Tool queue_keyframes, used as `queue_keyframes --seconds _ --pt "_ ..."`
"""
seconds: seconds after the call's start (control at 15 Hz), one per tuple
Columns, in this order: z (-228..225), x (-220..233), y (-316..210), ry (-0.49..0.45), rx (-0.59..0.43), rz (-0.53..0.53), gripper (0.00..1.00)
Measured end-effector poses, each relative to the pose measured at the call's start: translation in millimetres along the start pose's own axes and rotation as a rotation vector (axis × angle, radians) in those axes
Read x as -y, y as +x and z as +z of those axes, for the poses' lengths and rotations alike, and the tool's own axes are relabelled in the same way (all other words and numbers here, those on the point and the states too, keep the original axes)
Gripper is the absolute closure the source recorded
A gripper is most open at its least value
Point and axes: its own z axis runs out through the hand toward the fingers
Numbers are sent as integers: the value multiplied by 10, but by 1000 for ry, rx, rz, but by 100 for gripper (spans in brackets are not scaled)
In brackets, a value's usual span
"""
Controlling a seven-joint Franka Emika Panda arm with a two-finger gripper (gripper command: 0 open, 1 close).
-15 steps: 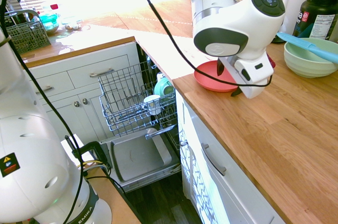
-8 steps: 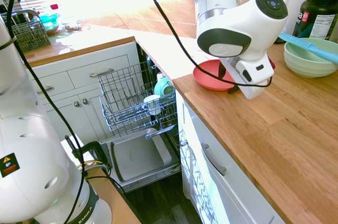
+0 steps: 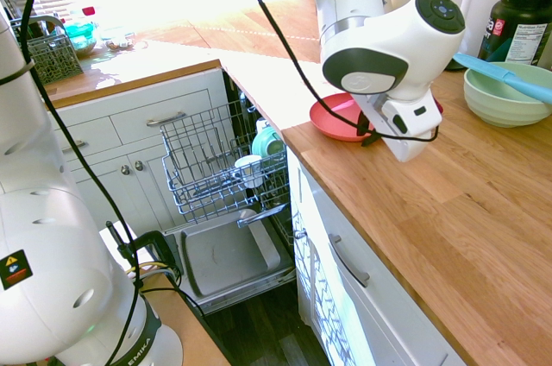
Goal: Put the plate in the dishwasher
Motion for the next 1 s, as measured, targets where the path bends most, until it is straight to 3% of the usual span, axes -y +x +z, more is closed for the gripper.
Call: queue_keyframes --seconds 0.33,0.47,0.67,0.8,1.0 --pt "-135 43 115 -31 -21 -39 100" --pt "-499 241 310 -89 -74 -105 100" --pt "-1306 979 229 -199 -180 -255 100" --pt "-1472 1622 -419 -227 -238 -384 100" --pt "-962 2262 -2173 -303 -335 -578 100"
